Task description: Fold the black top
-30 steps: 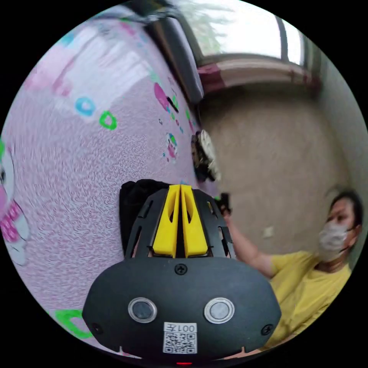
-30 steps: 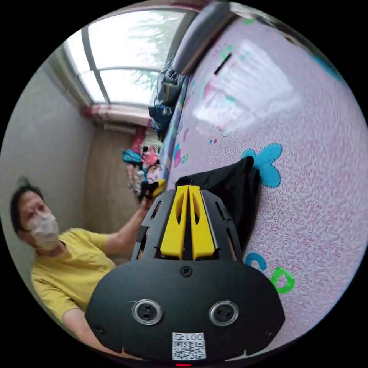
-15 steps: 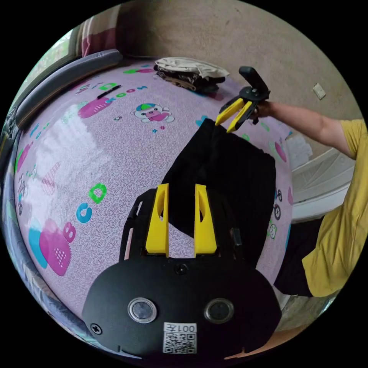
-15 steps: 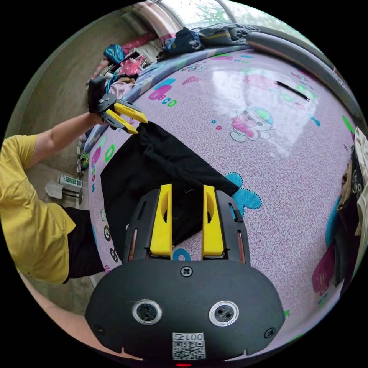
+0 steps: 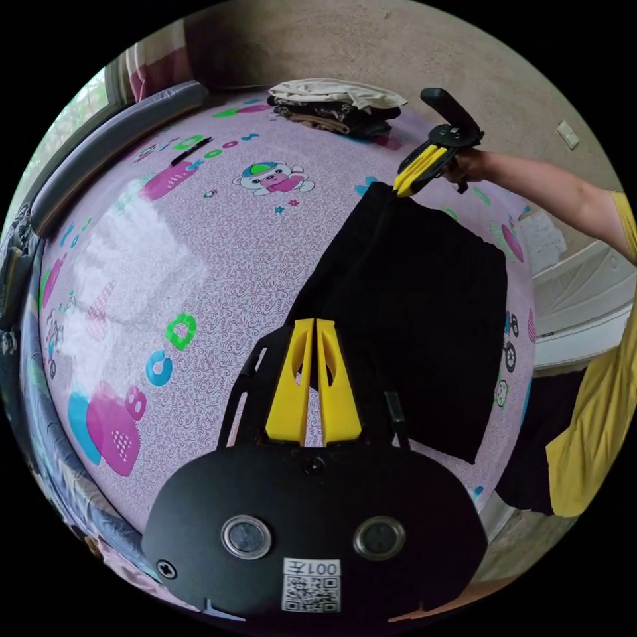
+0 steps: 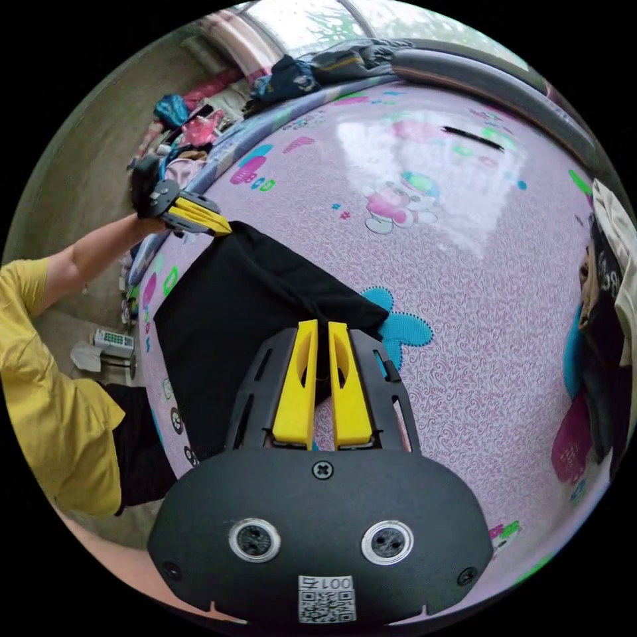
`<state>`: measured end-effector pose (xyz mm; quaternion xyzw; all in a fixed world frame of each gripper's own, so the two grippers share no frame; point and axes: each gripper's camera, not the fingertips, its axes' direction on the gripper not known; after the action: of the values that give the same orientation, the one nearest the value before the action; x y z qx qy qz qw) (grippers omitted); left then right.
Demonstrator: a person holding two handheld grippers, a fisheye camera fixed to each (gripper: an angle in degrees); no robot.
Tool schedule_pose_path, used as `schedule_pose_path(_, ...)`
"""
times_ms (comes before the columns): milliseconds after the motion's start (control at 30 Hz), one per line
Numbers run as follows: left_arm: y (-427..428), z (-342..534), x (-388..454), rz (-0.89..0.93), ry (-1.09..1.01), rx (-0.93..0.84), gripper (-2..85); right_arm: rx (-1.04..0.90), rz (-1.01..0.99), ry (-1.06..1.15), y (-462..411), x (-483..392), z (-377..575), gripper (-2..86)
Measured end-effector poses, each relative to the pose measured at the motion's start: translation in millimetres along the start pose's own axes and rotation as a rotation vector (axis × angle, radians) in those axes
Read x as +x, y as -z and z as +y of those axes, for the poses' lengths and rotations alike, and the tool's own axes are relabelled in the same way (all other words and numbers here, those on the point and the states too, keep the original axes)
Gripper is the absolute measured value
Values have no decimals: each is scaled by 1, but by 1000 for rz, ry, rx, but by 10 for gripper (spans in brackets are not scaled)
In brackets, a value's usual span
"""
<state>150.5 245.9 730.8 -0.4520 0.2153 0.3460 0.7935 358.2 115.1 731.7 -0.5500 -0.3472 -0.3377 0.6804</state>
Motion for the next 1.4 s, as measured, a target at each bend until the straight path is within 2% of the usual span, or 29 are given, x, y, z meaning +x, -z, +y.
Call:
schedule_pose_path(200, -3, 6, 16, -59, 73, 4, -12, 47, -10, -63, 1, -10, 7, 21)
schedule_pose_path(433, 40, 38, 21, -27, 314, 273, -10, 276, 31, -123, 37, -34, 25, 8)
schedule_pose_path(500, 43, 40, 33, 3, 309, 318, -11, 287, 16, -145, 31, -49, 23, 3)
schedule_pose_path(733, 7, 52, 41, -52, 386, 190, -13, 120, 94, -205, -11, -51, 20, 0)
schedule_pose_path(867, 7, 62, 31, 13, 451, 219, -16, 118, 95, -221, -11, -51, 19, 0)
schedule_pose_path(1000, 27, 74, 34, -25, 450, 279, -16, 193, 84, -213, 9, -59, 37, 0)
schedule_pose_path(1400, 15, 53, -7, -44, 504, 108, -16, 159, 68, -325, -6, -38, 59, -1)
